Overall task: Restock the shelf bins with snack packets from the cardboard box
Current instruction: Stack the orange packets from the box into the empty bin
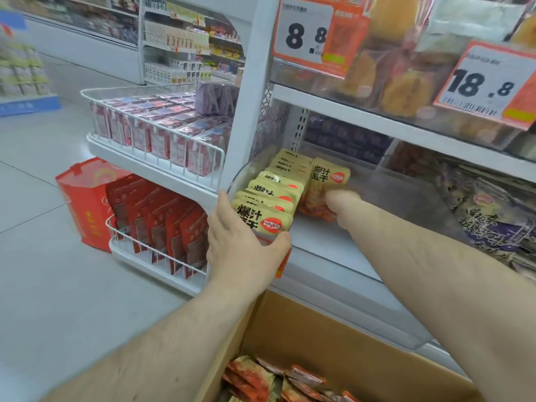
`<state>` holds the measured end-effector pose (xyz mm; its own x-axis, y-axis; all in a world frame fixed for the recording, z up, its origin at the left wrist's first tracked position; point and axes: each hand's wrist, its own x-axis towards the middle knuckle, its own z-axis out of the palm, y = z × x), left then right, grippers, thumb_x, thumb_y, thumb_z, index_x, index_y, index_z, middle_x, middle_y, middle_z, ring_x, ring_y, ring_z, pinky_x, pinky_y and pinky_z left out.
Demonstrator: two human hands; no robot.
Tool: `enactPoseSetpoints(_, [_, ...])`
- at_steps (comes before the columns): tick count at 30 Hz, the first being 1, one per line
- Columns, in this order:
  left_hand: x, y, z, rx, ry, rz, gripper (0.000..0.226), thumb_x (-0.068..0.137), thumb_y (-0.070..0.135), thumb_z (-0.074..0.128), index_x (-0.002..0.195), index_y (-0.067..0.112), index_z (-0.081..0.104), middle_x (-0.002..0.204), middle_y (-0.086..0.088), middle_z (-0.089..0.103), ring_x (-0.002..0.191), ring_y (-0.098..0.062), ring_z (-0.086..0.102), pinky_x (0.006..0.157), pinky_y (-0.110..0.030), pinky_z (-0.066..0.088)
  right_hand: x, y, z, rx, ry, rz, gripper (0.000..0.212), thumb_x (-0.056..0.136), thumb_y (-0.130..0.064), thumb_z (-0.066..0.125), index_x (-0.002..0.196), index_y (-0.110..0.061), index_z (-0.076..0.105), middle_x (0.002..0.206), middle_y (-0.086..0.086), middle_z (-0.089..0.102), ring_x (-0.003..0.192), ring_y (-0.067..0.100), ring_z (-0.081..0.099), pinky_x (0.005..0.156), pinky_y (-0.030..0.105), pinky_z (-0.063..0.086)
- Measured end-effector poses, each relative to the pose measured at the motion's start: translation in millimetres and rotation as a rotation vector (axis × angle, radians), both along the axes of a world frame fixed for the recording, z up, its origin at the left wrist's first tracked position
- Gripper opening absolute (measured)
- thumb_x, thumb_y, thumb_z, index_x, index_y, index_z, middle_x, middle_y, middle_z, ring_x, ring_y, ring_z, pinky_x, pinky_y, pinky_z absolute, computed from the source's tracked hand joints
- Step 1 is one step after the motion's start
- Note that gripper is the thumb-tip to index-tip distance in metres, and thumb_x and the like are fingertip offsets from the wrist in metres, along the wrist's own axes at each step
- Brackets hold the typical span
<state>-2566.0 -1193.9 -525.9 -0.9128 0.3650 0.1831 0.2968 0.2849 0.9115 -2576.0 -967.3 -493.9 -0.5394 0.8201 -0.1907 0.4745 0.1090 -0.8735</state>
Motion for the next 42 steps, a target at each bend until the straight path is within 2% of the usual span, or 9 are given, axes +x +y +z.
enactPoseSetpoints(10, [1, -3, 1, -0.015, -0.002, -0.019, 0.116, 0.078, 0.046, 0.075, 0.154, 0.025, -0.01, 0.154, 0.004, 0.009, 0.145, -0.023, 0.015, 0.117, -0.054, 0.023, -6, -3, -8, 0.112, -0.021, -0.063, 0.019, 0.094, -0.021, 0.056, 0.077, -0.018, 0.05, 0.092, 0.01, 0.061, 0.09, 0.027, 0.061, 0.092, 0.045, 0.056])
enactPoseSetpoints(15, [1, -2, 4, -0.017, -0.004, -0.015, 0.117, 0.078, 0.047, 0.075, 0.155, 0.023, -0.01, 0.154, 0.004, 0.01, 0.145, -0.022, 0.015, 0.118, -0.052, 0.022, 1, 3, -3, 0.049, -0.051, -0.017, 0.014, 0.096, -0.014, 0.05, 0.084, -0.018, 0.056, 0.097, 0.009, 0.064, 0.082, 0.022, 0.061, 0.069, 0.032, 0.054])
enactPoseSetpoints(21, [5, -10, 14, -0.116, 0.067, 0.049, 0.117, 0.075, 0.053, 0.075, 0.155, 0.015, -0.001, 0.156, -0.004, 0.008, 0.146, -0.023, 0.01, 0.118, -0.05, 0.017, 23, -9, 11, 0.086, -0.085, -0.015, 0.007, 0.092, -0.008, 0.055, 0.095, -0.011, 0.06, 0.1, 0.015, 0.068, 0.085, 0.024, 0.062, 0.081, 0.037, 0.055])
enactPoseSetpoints(25, [16, -22, 18, -0.028, 0.36, 0.105, 0.083, 0.073, 0.042, 0.08, 0.137, 0.013, 0.036, 0.13, -0.003, 0.034, 0.124, -0.02, 0.03, 0.103, -0.041, 0.027, 46, -38, 31, 0.464, -0.136, -0.089, 0.021, 0.08, -0.019, 0.058, 0.097, -0.011, 0.066, 0.098, 0.009, 0.07, 0.083, 0.028, 0.066, 0.074, 0.036, 0.056])
enactPoseSetpoints(28, [24, -35, 17, -0.052, 0.349, -0.147, 0.042, 0.081, 0.034, 0.073, 0.112, 0.023, 0.047, 0.101, 0.011, 0.053, 0.094, -0.012, 0.049, 0.083, -0.032, 0.035, 81, -89, 33, 0.872, 0.041, -0.038, 0.015, 0.083, -0.023, 0.059, 0.095, -0.021, 0.068, 0.093, -0.001, 0.07, 0.09, 0.024, 0.063, 0.077, 0.032, 0.05])
enactPoseSetpoints(32, [23, -50, 4, -0.598, 0.14, -0.594, 0.03, 0.087, 0.035, 0.066, 0.112, 0.026, 0.051, 0.086, 0.011, 0.059, 0.081, -0.015, 0.057, 0.065, -0.029, 0.04, 137, -167, -15, 1.015, 0.498, 0.09, 0.008, 0.077, -0.017, 0.058, 0.072, -0.014, 0.064, 0.06, -0.004, 0.058, 0.056, 0.016, 0.053, 0.057, 0.027, 0.041])
enactPoseSetpoints(34, [25, -56, -5, -0.826, 0.131, -0.698, 0.037, 0.089, 0.035, 0.064, 0.121, 0.019, 0.055, 0.086, 0.01, 0.056, 0.081, -0.016, 0.055, 0.064, -0.027, 0.041, 152, -183, -67, 0.814, 0.357, 0.124, 0.008, 0.077, -0.014, 0.06, 0.07, -0.016, 0.062, 0.057, -0.006, 0.055, 0.057, 0.015, 0.052, 0.057, 0.028, 0.039])
enactPoseSetpoints(38, [31, -61, -17, -0.936, 0.118, -0.778, 0.041, 0.09, 0.036, 0.064, 0.127, 0.021, 0.056, 0.105, 0.007, 0.062, 0.093, -0.017, 0.065, 0.085, -0.033, 0.054, 164, -204, -179, 0.362, -0.333, 0.391, 0.009, 0.08, -0.021, 0.058, 0.071, -0.024, 0.06, 0.086, -0.002, 0.07, 0.088, 0.023, 0.066, 0.074, 0.032, 0.053])
enactPoseSetpoints(42, [42, -63, -24, -0.981, 0.1, -0.853, 0.034, 0.094, 0.036, 0.061, 0.125, 0.025, 0.054, 0.106, 0.009, 0.058, 0.096, -0.016, 0.062, 0.088, -0.035, 0.053, 181, -229, -238, 0.285, -0.905, 0.824, 0.018, 0.081, -0.034, 0.064, 0.08, -0.017, 0.061, 0.095, 0.007, 0.067, 0.092, 0.026, 0.066, 0.069, 0.029, 0.05])
